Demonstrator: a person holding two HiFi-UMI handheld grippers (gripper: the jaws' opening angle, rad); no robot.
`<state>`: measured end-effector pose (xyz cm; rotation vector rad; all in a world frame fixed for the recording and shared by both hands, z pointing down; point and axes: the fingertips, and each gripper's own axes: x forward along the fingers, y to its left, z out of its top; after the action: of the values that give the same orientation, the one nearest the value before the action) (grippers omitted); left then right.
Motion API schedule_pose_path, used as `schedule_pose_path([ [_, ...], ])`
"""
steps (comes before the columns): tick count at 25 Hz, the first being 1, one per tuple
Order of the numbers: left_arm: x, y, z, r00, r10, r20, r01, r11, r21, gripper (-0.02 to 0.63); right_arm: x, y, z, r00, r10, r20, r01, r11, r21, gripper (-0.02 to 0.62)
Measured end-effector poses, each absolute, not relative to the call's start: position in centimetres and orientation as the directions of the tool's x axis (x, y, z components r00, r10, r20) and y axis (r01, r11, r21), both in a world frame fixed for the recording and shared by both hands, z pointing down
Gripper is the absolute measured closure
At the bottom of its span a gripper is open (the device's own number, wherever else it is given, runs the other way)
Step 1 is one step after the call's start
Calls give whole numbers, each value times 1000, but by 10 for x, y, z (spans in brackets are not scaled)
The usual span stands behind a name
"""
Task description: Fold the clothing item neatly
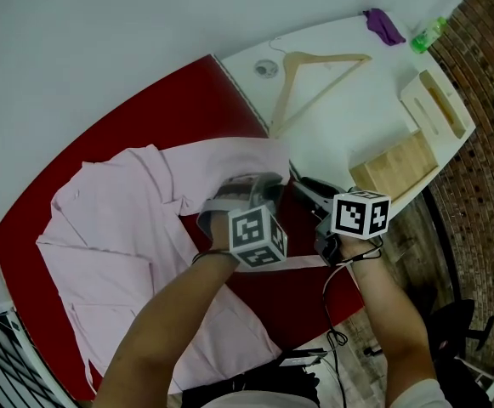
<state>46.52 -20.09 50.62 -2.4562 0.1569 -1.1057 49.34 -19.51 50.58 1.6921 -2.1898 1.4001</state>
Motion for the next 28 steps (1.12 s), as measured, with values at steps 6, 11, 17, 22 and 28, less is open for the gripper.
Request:
schedule_pose_path([
  [6,452,-213,482,717,-345,606,-59,-896,-440,577,490,-224,502,-467,-797,382,-498,-120,-859,405],
  [11,445,-215,477,725,-363,585,-83,-890,-449,577,482,-238,512,-472,-804,362,-359,-199,-912,397],
  [17,439,-207,471,744,-357,565,-72,-884,-463,577,480,-256,521,-440,-823,359,-309,-236,-921,399],
  [22,434,-203,475,736,-338,587,-49,-891,-451,577,488,-267,517,-421,-836,351,-322,-225,-920,399],
  [28,431,-205,486,724,-318,612,-58,-912,-405,577,503,-253,518,-391,-858,333,-301,-223,-927,394],
])
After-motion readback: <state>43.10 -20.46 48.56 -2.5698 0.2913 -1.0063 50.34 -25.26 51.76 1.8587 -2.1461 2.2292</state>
